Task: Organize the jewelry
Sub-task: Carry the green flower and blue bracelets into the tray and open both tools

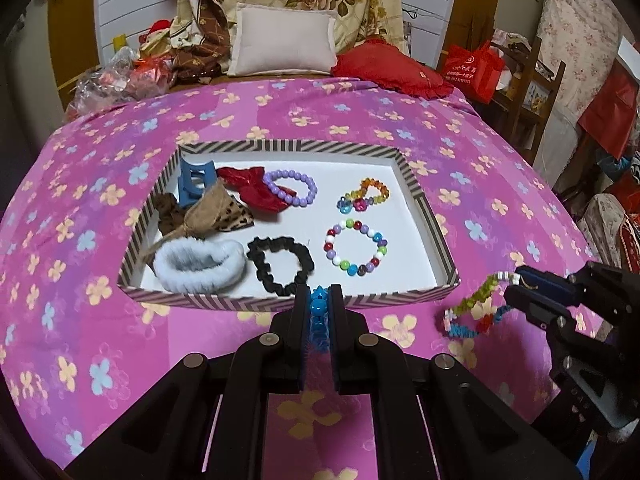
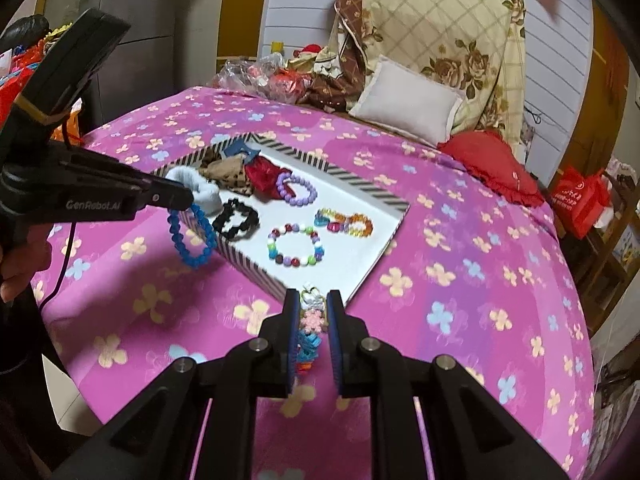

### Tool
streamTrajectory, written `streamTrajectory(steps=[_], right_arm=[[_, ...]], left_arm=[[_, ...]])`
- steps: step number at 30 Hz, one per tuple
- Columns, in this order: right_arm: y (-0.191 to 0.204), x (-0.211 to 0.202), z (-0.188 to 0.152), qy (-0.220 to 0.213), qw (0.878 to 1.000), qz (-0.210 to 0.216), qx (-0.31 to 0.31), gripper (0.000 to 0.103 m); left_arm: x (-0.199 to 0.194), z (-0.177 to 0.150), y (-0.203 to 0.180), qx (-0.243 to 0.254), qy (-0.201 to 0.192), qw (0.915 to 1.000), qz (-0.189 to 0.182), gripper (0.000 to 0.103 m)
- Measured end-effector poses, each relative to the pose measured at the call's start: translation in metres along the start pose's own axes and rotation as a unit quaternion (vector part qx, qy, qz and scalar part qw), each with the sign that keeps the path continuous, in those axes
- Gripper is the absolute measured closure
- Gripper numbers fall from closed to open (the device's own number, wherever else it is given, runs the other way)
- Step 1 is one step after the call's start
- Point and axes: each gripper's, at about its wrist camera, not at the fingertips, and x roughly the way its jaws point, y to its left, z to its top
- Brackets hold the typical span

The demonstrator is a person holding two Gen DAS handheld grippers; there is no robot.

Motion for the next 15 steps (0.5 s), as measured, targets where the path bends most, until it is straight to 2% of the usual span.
streamTrajectory(steps=[9,15], right_arm=[[-0.013,0.005,0.034,-0.023,1.0,0.015,0.008,0.09],[-0.02,0.032,0.057,-0.018,0.998,0.044,0.027,0.09]], left_arm=[[-0.01,0.028,0.008,-0.008,-0.017,0.9998,0.001,0.103],[-0.002,0.055,0.012,-0.015,-0.02,0.9997,-0.004,0.103]])
